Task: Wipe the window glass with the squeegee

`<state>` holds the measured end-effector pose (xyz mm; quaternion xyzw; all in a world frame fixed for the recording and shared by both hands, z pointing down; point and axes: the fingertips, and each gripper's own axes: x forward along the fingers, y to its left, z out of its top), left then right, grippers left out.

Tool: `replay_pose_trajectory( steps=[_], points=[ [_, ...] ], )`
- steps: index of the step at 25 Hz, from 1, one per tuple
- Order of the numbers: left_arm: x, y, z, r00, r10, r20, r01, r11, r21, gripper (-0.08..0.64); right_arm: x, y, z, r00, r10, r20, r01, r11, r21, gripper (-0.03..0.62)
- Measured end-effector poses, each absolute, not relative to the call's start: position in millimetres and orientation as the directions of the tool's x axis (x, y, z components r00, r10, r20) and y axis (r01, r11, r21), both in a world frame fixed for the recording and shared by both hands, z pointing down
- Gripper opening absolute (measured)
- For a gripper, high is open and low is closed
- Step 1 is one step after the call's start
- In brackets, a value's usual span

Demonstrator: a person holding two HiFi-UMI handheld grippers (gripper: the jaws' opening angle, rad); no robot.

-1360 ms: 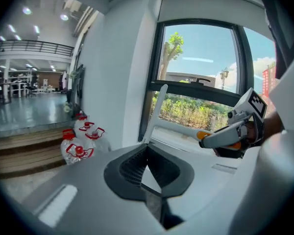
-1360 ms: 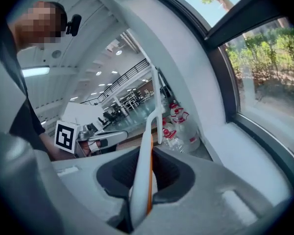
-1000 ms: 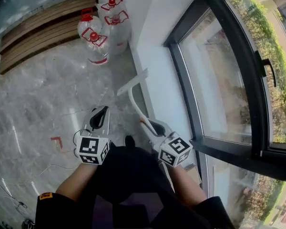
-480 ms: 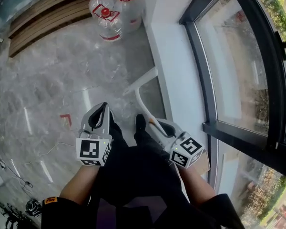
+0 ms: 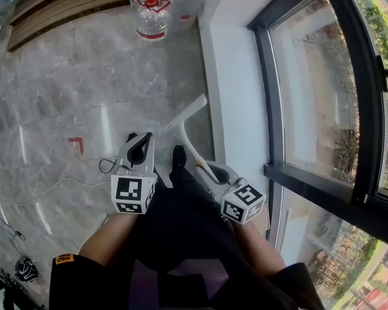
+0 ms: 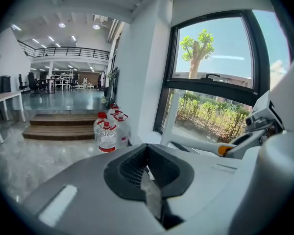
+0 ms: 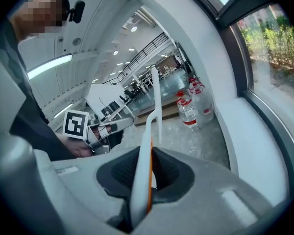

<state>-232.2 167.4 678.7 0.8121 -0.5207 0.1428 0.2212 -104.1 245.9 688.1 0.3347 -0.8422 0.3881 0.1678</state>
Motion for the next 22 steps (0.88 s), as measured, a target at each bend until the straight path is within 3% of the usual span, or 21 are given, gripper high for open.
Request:
replay_pose_trajectory(
  steps=[7, 22],
  points=[
    [-226.9, 149.9, 645.3, 0.4, -0.829, 0.391, -0.916, -0.366, 0.163, 0.017, -90.3, 213.2, 674.0, -0.67, -0.559, 0.488, -0.736, 0.418, -0.532, 0.041],
    [-210.6, 173.2, 642.1, 0.401, -0.825, 0.398, -0.916, -0.372, 0.152, 0.017, -71.3, 202.4, 666.2, -0.663, -0.592, 0.457, -0.739, 0.425, -0.522, 0.041]
  ],
)
